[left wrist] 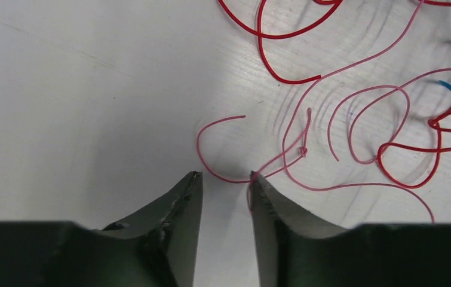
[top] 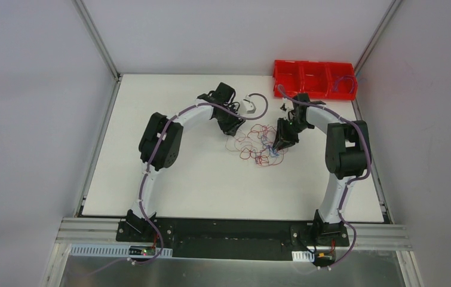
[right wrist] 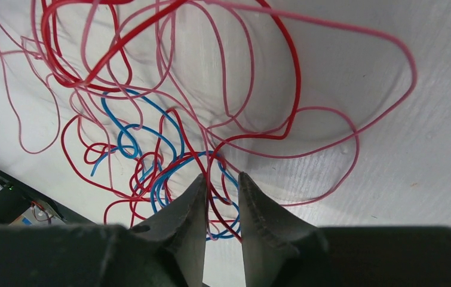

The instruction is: Untangle the cables

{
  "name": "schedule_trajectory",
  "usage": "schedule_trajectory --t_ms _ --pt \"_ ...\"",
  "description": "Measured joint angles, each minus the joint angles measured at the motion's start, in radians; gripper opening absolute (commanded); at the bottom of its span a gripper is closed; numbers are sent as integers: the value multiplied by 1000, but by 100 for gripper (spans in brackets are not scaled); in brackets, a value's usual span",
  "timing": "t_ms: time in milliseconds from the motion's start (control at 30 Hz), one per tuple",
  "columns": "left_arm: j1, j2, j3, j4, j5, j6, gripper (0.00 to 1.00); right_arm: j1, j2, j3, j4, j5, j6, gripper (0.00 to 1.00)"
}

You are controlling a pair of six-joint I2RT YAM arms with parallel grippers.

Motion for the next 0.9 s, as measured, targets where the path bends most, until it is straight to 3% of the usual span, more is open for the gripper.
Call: schedule_trajectory --t_ms 33,233,333,500,667,900 --pt "-2 1 7 -3 -3 -4 1 0 2 0 0 0 0 20" --pt "7 -23 30 -35 -5 -88 0 0 7 -6 0 13 -5 13" --pt "48 -120 29 -83 33 -187 0 0 7 -24 2 33 -11 9" --pt "226 -443 61 -122 78 -323 0 0 5 -32 4 41 -32 9" --pt "459 -687 266 -131 108 -459 0 1 -19 -60 19 55 -61 9" --pt "650 -728 569 -150 179 -650 0 7 -49 -97 21 67 -80 12"
